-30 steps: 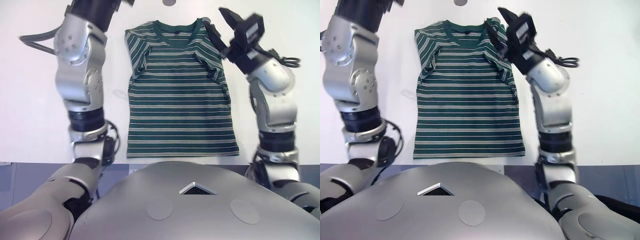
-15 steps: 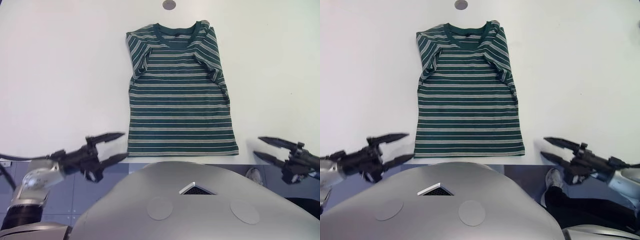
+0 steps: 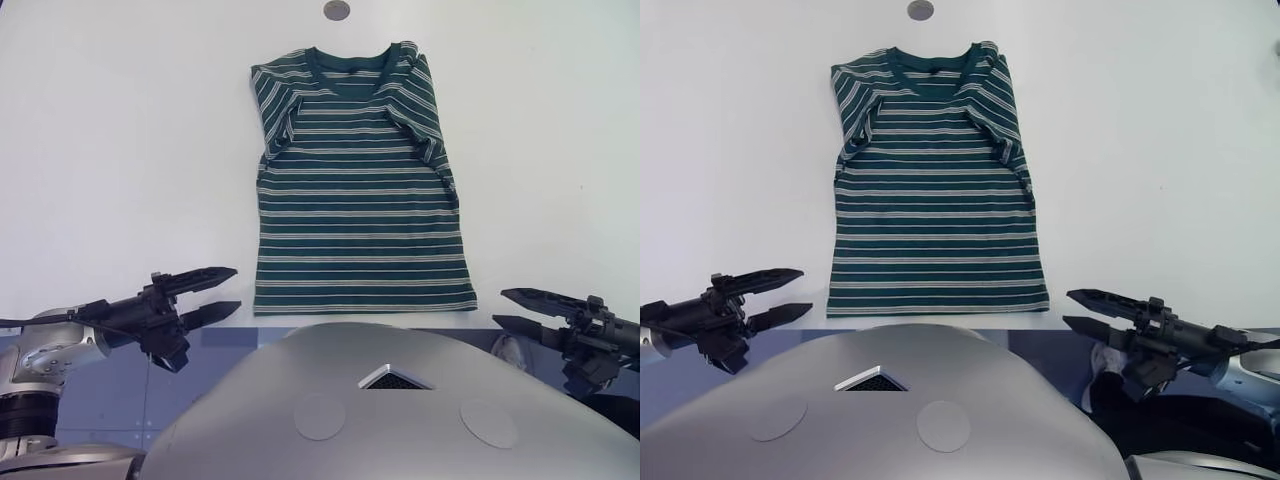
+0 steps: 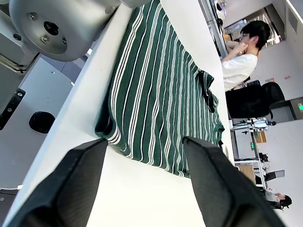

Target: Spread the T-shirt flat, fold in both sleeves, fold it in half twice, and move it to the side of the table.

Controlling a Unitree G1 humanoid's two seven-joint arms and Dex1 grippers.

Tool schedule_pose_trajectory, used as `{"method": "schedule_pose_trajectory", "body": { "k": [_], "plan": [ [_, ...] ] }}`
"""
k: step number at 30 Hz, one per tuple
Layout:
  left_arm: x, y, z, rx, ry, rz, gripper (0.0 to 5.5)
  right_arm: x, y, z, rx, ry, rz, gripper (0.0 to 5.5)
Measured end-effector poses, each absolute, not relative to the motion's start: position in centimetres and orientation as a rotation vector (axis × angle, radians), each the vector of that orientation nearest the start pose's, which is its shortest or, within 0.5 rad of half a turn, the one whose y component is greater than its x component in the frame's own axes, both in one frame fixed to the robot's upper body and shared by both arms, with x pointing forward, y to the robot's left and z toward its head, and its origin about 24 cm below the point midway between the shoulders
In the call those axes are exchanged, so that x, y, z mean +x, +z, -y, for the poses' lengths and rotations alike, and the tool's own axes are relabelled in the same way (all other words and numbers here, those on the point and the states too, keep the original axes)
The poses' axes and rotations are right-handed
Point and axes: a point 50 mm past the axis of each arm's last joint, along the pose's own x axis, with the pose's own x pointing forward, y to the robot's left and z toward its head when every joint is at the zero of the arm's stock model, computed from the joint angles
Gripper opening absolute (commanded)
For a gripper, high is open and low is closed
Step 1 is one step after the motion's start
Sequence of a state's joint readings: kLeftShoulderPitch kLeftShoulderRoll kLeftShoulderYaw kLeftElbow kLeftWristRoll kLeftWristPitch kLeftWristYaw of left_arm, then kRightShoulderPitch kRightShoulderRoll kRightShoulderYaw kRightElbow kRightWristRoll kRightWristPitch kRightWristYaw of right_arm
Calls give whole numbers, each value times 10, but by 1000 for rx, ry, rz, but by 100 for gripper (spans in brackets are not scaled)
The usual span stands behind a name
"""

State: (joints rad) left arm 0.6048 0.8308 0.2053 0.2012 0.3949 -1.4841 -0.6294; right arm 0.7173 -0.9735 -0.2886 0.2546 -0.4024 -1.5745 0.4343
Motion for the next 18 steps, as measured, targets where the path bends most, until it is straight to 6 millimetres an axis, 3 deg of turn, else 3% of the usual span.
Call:
{"method": "schedule_pose_trajectory", "body": {
  "k": [5, 9, 18],
  "plan": [
    [57, 44, -262, 1116, -1361, 235, 378, 53, 74, 301, -1152, 1275, 201, 296],
    [57, 40, -241, 1102, -1331, 280, 378, 59, 75, 310, -1192, 1281, 169, 296],
    [59, 38, -217, 1112, -1320, 288, 378, 57, 72, 305, -1164, 1291, 173, 296]
  ]
}}
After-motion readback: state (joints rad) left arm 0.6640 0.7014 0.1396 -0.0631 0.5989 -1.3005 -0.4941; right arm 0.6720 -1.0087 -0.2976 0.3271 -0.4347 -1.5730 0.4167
